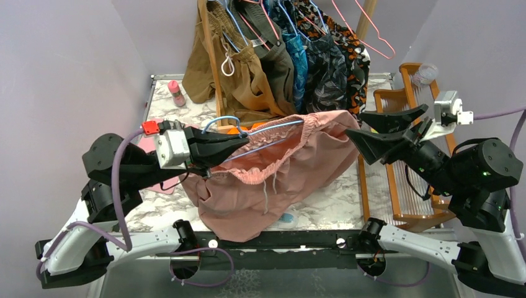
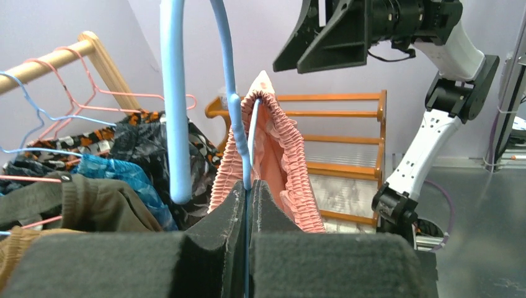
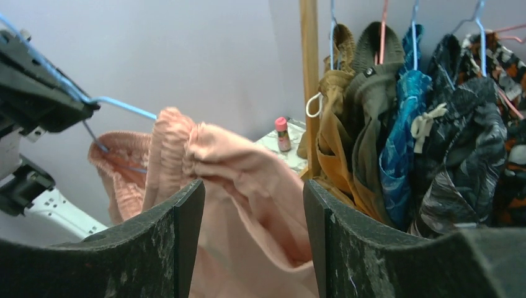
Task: Place the shorts on the hanger
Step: Hang the shorts on the hanger.
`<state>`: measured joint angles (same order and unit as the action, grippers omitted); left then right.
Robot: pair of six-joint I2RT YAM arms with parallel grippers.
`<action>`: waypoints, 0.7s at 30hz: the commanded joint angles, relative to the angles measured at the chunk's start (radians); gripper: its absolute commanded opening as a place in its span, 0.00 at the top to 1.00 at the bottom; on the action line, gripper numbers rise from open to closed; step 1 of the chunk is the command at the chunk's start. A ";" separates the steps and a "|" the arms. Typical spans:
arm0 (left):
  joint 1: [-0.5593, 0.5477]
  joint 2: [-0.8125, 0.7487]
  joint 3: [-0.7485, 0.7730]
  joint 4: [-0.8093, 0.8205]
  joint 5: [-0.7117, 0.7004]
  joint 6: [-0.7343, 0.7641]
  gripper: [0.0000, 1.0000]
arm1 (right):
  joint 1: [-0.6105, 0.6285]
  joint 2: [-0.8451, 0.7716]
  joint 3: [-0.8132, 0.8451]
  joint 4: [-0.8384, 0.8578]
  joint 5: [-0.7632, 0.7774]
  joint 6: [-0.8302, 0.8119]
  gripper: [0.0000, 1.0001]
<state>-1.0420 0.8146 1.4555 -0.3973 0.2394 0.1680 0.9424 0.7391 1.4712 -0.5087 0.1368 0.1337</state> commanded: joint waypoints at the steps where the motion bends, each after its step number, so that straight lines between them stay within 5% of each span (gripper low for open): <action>1: -0.001 0.015 0.037 -0.023 0.016 0.065 1.00 | 0.001 -0.003 -0.016 0.006 -0.154 -0.080 0.37; 15: -0.001 0.134 -0.029 -0.089 0.087 0.054 1.00 | 0.001 -0.025 -0.124 0.034 -0.231 -0.065 0.37; 21: -0.001 0.167 -0.056 -0.086 0.213 0.026 1.00 | 0.001 0.015 -0.129 0.036 -0.433 -0.112 0.38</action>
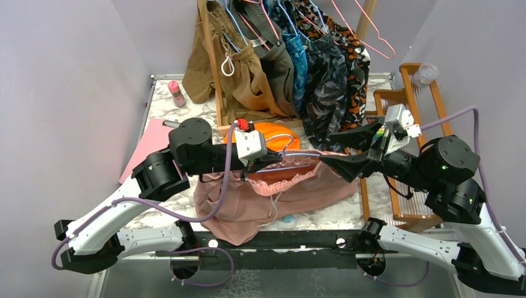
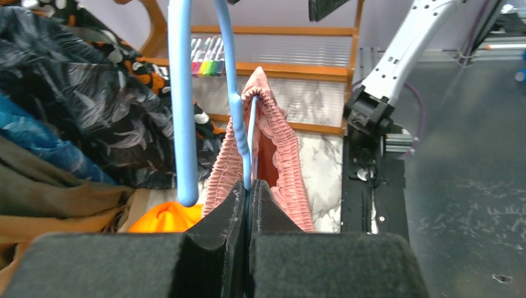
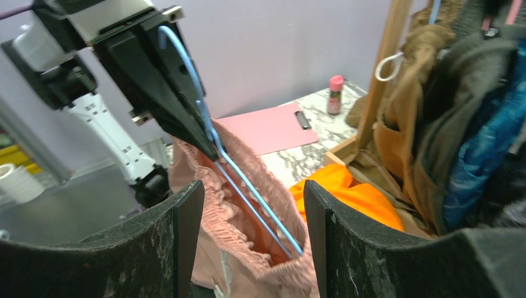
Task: Place the shorts on the hanger
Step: Hang the shorts on the hanger.
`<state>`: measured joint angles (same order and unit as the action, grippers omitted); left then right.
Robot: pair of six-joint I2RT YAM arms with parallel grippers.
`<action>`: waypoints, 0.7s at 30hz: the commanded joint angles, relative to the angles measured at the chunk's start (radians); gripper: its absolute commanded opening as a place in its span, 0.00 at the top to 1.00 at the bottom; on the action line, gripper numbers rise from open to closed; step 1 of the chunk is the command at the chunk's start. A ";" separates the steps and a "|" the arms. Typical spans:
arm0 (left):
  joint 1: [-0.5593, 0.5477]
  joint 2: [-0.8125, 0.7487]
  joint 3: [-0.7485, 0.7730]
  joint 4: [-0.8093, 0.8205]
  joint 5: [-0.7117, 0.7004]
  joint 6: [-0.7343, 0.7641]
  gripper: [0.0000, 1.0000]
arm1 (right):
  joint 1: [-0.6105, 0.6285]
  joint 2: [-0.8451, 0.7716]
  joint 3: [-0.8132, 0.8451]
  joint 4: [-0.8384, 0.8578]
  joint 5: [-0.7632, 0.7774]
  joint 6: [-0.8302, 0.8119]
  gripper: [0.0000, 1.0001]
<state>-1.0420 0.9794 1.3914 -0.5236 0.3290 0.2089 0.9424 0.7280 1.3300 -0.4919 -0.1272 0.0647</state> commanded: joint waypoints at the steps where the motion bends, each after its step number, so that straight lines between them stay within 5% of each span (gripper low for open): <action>1: -0.001 0.008 0.006 0.042 0.140 -0.020 1.00 | 0.001 0.039 0.013 0.016 -0.205 -0.052 0.38; 14: -0.001 0.022 -0.035 0.070 0.226 -0.056 1.00 | 0.001 0.094 -0.111 0.234 -0.375 0.040 0.42; 21: -0.001 0.020 -0.080 0.095 0.231 -0.060 1.00 | 0.001 0.148 -0.134 0.297 -0.428 0.079 0.53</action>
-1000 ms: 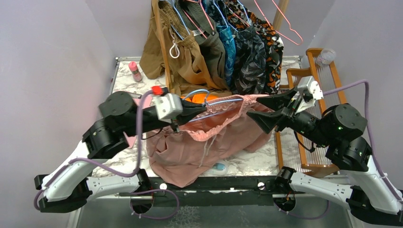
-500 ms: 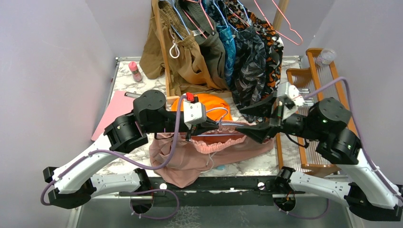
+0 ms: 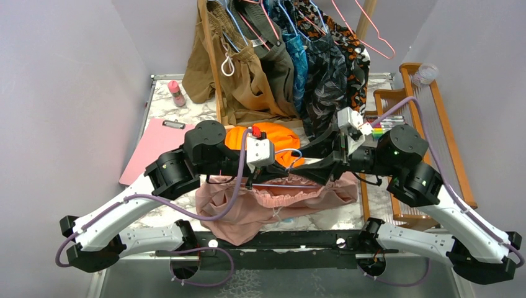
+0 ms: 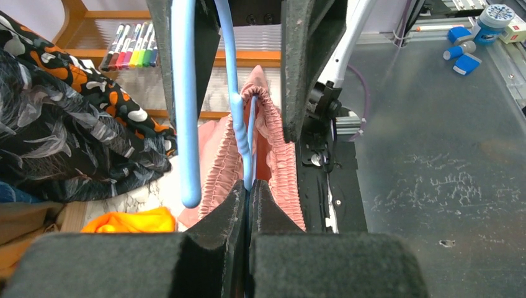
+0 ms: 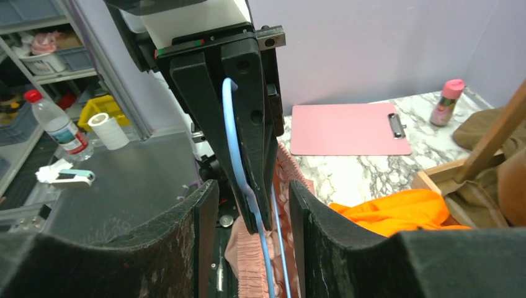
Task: Place the shorts on the hanger
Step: Hang the shorts on the hanger.
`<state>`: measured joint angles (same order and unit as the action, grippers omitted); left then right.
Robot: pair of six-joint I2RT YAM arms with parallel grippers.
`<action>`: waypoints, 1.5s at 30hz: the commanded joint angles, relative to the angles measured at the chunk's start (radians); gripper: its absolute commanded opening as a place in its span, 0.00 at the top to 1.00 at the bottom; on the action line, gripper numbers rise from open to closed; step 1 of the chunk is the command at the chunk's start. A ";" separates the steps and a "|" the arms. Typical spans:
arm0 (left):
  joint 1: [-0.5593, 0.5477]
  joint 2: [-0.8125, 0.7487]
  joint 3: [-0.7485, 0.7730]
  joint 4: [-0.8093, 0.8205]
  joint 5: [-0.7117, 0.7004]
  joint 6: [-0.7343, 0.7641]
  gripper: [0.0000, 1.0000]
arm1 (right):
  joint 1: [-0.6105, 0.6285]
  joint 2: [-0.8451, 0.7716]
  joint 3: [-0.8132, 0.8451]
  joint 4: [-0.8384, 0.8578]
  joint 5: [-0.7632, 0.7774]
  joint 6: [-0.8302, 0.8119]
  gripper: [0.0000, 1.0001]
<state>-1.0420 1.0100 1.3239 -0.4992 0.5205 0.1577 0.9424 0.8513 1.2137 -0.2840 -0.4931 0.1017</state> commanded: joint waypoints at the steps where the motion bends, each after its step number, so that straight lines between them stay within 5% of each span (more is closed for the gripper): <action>1: -0.001 -0.011 -0.017 0.074 0.040 -0.010 1.00 | 0.001 0.033 -0.024 0.094 -0.068 0.049 0.54; 4: -0.001 -0.012 -0.032 0.088 0.044 -0.013 1.00 | 0.001 0.049 -0.043 0.107 -0.060 0.064 0.64; 9: -0.001 -0.023 -0.049 0.102 0.046 -0.018 1.00 | 0.001 0.022 -0.075 0.143 0.030 0.078 0.99; 14: -0.001 -0.058 -0.085 0.101 0.008 -0.014 0.99 | 0.001 -0.036 -0.100 0.189 0.076 0.091 0.99; 19: -0.001 -0.111 -0.125 0.083 -0.029 0.000 0.61 | 0.001 -0.047 -0.091 0.177 0.072 0.099 0.99; 25: -0.001 -0.148 -0.137 0.049 -0.098 0.026 0.46 | 0.000 -0.054 -0.095 0.155 0.052 0.101 0.99; 33: -0.001 -0.146 -0.148 0.043 -0.161 0.054 0.53 | 0.001 -0.048 -0.093 0.146 0.020 0.103 0.99; 38: -0.001 -0.137 -0.168 0.056 -0.210 0.065 0.69 | 0.000 -0.040 -0.090 0.149 -0.004 0.111 0.99; 42: -0.001 -0.132 -0.177 0.080 -0.191 0.065 1.00 | 0.000 -0.032 -0.091 0.148 -0.020 0.113 0.99; 45: -0.001 -0.140 -0.183 0.097 -0.184 0.061 1.00 | 0.000 -0.033 -0.086 0.130 -0.022 0.104 0.99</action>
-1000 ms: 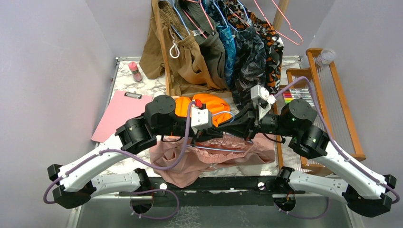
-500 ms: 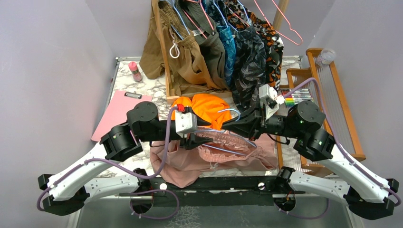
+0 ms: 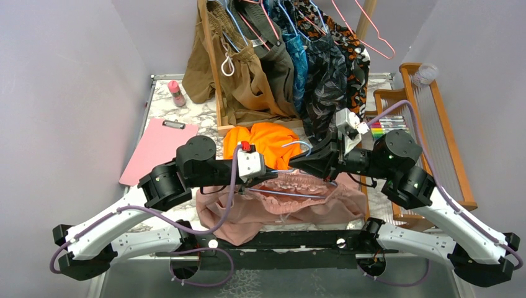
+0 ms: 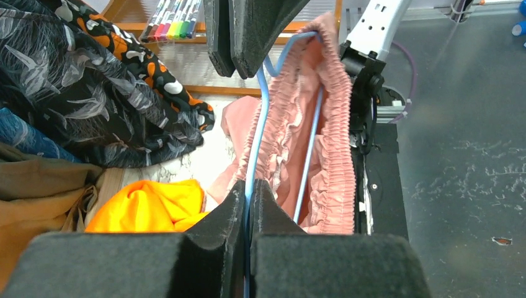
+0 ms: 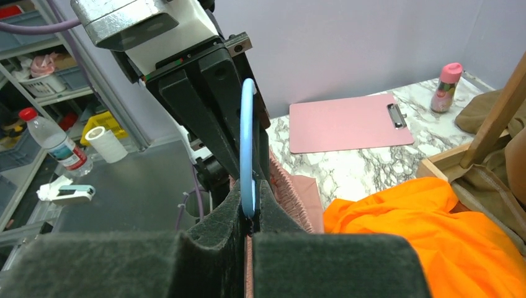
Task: Place the shorts on the hanger
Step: Hang the shorts on the hanger.
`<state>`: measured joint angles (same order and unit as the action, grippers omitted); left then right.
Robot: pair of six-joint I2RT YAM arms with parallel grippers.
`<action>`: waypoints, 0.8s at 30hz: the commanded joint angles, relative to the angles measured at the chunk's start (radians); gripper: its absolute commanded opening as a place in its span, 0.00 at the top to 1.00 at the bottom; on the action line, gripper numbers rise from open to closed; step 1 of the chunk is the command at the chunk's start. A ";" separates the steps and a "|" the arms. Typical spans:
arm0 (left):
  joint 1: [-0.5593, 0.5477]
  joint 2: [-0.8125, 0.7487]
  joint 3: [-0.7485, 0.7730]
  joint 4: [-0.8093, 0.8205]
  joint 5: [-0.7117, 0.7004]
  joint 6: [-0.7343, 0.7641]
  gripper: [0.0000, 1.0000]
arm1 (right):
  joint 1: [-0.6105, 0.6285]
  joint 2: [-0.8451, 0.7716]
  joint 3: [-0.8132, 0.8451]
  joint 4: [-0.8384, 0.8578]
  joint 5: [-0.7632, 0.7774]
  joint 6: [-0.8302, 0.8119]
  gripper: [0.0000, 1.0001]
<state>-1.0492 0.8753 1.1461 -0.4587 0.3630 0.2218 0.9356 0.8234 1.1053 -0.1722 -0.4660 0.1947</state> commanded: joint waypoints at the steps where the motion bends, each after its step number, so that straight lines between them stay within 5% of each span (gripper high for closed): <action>1: 0.006 -0.008 -0.008 0.063 -0.026 -0.005 1.00 | 0.008 -0.004 0.027 0.006 -0.050 0.006 0.99; 2: 0.006 -0.013 -0.013 0.069 -0.026 -0.006 1.00 | 0.008 -0.002 0.032 -0.011 -0.046 0.003 0.97; 6: 0.006 -0.026 -0.014 0.078 -0.018 -0.010 1.00 | 0.007 -0.003 0.043 -0.089 -0.018 -0.012 0.60; 9: 0.006 -0.031 -0.015 0.081 -0.004 -0.013 1.00 | 0.008 -0.017 0.030 -0.137 0.012 -0.025 0.47; 24: 0.006 -0.025 -0.013 0.117 0.055 -0.036 1.00 | 0.007 0.020 -0.004 -0.089 0.089 -0.021 0.46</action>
<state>-1.0466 0.8650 1.1213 -0.4244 0.3786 0.2077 0.9367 0.8165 1.1110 -0.3050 -0.4068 0.1646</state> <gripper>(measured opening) 0.022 0.547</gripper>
